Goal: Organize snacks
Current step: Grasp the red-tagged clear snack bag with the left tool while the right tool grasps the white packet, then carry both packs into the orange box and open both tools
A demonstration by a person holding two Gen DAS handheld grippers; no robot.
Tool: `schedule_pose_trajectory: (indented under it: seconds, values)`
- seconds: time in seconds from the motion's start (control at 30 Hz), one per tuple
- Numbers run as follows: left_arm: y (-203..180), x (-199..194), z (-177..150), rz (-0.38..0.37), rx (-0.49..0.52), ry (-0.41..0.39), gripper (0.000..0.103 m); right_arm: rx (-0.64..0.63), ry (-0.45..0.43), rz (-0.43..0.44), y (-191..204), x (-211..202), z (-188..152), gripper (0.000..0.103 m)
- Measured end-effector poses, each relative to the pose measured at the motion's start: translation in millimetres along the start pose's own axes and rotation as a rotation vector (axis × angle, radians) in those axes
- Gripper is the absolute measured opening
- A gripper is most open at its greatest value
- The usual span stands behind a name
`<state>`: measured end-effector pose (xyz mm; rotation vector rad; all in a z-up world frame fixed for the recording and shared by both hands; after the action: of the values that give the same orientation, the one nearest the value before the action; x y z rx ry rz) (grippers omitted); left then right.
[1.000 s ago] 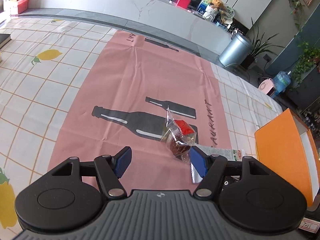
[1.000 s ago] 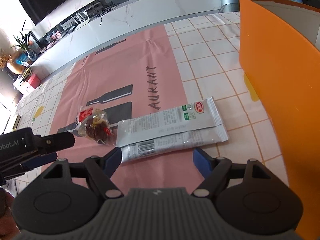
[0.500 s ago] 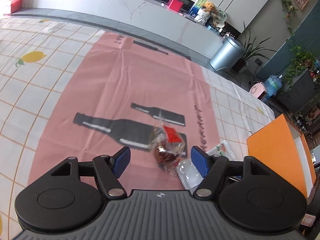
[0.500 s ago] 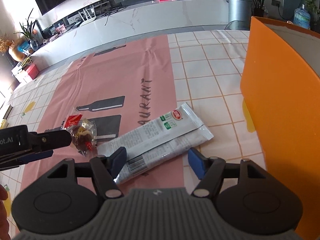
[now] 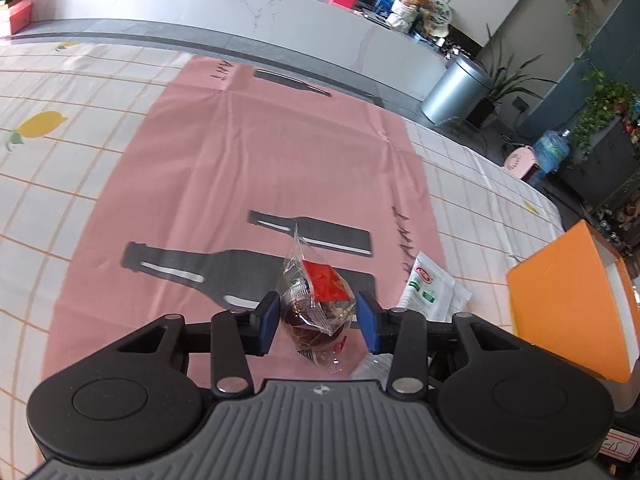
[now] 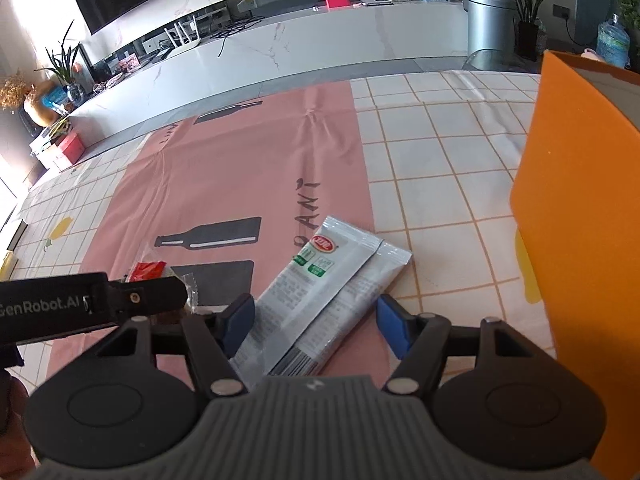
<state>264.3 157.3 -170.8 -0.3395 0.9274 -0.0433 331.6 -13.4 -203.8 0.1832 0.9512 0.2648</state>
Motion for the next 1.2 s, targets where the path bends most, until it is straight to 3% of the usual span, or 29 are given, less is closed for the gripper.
schedule_pose_trajectory:
  seconds: [0.13,0.23,0.37,0.53,0.73,1.2]
  values:
    - [16.3,-8.9,-0.4,0.031,-0.011,0.011,0.038,-0.030,0.000,0.007,12.9,5.2,-0.4,0.070]
    - [25.8,-14.5,-2.7,0.040,-0.018,0.009,0.038,-0.071,-0.006,-0.013,26.5,8.6,-5.9,0.075]
    - [28.2,-16.0,-4.5,0.032,-0.005,-0.007,0.040,-0.153,-0.031,-0.081,41.0,9.5,-18.7,0.075]
    - [28.7,-13.1,-5.5,0.011,-0.003,-0.019,0.044,-0.139,-0.065,-0.103,41.0,7.3,-23.0,0.067]
    - [31.2,-10.1,-7.8,-0.007,-0.012,-0.027,0.045,-0.150,-0.064,-0.084,40.1,4.1,-24.2,0.059]
    - [16.0,-28.3,-5.3,-0.011,-0.007,-0.053,0.040,-0.177,-0.029,0.008,37.6,-16.6,-17.8,0.054]
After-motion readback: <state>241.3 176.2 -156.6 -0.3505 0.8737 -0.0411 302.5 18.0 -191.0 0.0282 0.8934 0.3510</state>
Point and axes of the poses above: each gripper's, at about its wrist camera, not at the fingertips, and x roughly the way its jaws point, y to its left, z to its top, the point moved 3 cm from there along x, roughly the way its jaws point, and after that the axes turned 6 degrees about x, right-handed, at the moved point
